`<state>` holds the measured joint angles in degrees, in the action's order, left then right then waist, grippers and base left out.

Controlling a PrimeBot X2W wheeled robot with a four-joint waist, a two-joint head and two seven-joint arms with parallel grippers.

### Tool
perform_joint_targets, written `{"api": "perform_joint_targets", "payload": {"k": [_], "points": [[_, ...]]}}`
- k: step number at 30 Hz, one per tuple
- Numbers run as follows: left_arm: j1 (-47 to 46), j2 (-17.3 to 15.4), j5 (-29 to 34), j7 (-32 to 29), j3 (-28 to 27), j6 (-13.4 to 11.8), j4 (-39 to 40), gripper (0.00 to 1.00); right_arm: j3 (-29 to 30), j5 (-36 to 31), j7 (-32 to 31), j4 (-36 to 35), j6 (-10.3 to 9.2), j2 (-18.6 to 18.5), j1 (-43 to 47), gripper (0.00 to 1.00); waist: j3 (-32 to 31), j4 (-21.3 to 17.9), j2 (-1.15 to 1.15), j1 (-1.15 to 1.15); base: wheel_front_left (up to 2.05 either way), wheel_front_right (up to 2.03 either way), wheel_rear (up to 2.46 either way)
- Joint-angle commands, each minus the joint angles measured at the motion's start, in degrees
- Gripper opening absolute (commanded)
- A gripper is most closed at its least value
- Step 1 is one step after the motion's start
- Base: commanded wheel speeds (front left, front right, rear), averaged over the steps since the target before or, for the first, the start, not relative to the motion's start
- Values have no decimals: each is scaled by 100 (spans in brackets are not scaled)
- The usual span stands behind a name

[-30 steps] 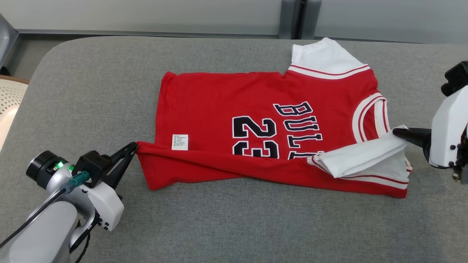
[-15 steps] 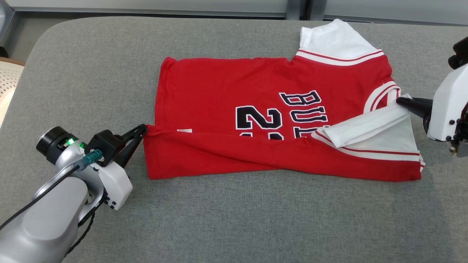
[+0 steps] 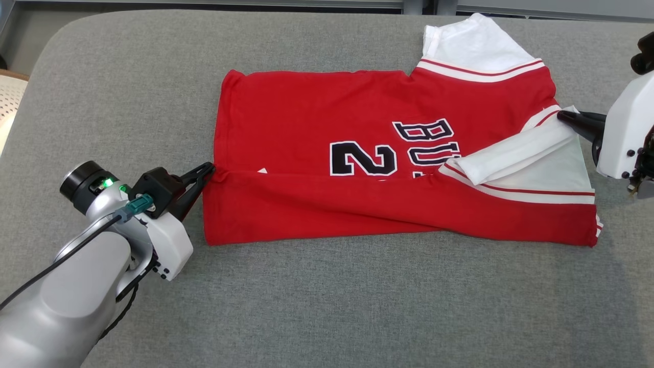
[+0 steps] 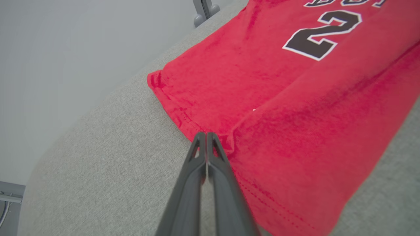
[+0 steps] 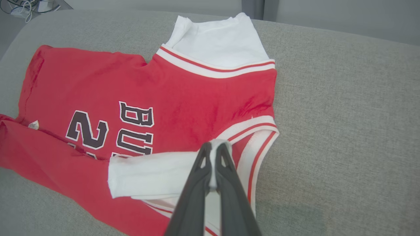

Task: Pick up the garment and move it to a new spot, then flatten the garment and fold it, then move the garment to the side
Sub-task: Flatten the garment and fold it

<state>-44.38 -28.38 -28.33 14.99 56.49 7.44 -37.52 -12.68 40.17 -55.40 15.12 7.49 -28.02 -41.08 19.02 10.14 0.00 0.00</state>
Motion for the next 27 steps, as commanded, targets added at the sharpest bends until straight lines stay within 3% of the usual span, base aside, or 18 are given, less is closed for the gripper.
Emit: {"api": "perform_joint_targets", "payload": {"k": [1,6,7,8,10,11,12,13,19,23,27], "points": [[-98,-19,-30,21,6,5,8,0,-35,38,65,31,0,-37,-63,0,20,5,0,0,0,0,0],[-126,11,-57,22,55,5,2,0,-211,72,246,179,0,-123,-138,0,53,9,0,0,0,0,0],[-133,20,-58,23,65,5,-3,0,-211,33,376,192,0,-128,-169,88,56,10,0,0,0,0,0],[-138,27,-62,23,73,5,-10,0,-217,20,466,250,0,-110,-164,100,55,10,0,0,0,0,0],[-134,37,-89,23,83,5,-35,0,-279,63,604,324,0,-87,-165,100,40,10,0,0,0,0,0],[-128,51,-120,23,61,5,-47,37,-288,74,698,357,0,-94,-177,100,30,10,0,0,0,0,0],[-114,70,-154,23,33,5,-55,84,-301,70,791,386,0,-97,-188,100,17,11,0,0,0,0,0],[-101,91,-181,23,-1,5,-58,100,-318,86,865,425,0,-94,-180,100,-1,14,0,0,0,0,0],[53,142,-264,24,-553,-54,11,100,-257,146,1842,415,0,-72,69,100,-218,30,0,0,0,0,0],[393,246,-494,17,-1427,-233,357,100,-403,31,3032,208,0,-61,435,100,-429,7,0,0,0,0,0],[1115,450,-292,16,-2548,-540,1204,100,-541,-40,4430,59,0,16,1120,100,-755,-22,0,0,0,0,0]]}}
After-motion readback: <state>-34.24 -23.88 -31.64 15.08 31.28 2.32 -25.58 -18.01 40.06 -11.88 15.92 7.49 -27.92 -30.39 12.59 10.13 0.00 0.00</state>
